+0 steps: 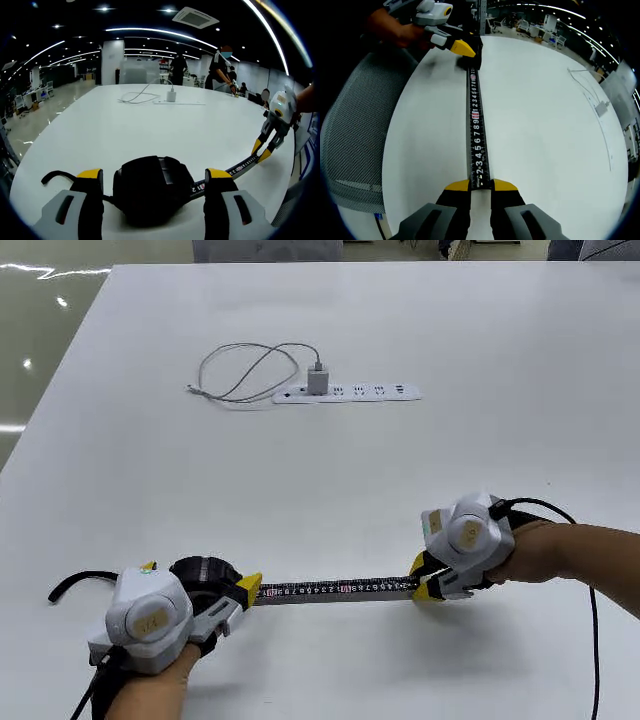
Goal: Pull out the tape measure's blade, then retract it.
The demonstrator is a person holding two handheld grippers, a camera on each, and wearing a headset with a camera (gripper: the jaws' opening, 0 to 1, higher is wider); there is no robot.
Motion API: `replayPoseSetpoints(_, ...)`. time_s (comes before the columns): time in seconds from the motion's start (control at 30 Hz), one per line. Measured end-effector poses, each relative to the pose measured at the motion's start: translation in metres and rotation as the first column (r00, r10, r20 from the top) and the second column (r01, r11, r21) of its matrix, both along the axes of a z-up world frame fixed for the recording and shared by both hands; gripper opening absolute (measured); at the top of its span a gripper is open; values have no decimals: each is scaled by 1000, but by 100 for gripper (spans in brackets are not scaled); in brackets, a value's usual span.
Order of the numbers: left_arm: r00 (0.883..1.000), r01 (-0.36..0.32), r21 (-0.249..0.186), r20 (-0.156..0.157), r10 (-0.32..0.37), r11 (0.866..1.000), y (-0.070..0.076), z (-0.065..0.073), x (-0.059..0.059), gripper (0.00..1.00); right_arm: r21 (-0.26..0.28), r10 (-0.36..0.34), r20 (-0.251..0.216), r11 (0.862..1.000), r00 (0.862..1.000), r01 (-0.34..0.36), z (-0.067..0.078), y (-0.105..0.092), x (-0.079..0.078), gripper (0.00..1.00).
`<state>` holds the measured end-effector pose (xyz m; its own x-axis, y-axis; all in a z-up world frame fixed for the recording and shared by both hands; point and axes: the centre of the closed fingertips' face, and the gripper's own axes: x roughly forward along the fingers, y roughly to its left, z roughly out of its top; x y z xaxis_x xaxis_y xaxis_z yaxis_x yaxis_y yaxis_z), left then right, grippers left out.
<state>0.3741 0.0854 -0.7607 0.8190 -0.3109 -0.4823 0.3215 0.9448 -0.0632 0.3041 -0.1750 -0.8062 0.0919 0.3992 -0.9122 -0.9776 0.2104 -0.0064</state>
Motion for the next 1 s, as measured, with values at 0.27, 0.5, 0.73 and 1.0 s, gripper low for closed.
replayPoseSetpoints(0.27,998,-27,2,-58,27,1000,0,-10,-2,68,0,-39,-14,999,999,39,-1,0,1,11)
replayPoseSetpoints(0.5,996,-51,-18,-80,49,999,2,-12,-2,65,8,-53,-31,999,998,53,-1,-1,1,9)
replayPoseSetpoints(0.73,997,-38,30,-64,40,999,3,-12,-2,62,14,-67,-37,998,997,67,-1,-1,2,8)
replayPoseSetpoints(1.0,996,-30,4,-79,30,1000,4,-13,-2,61,16,-73,-39,997,997,74,0,0,2,8)
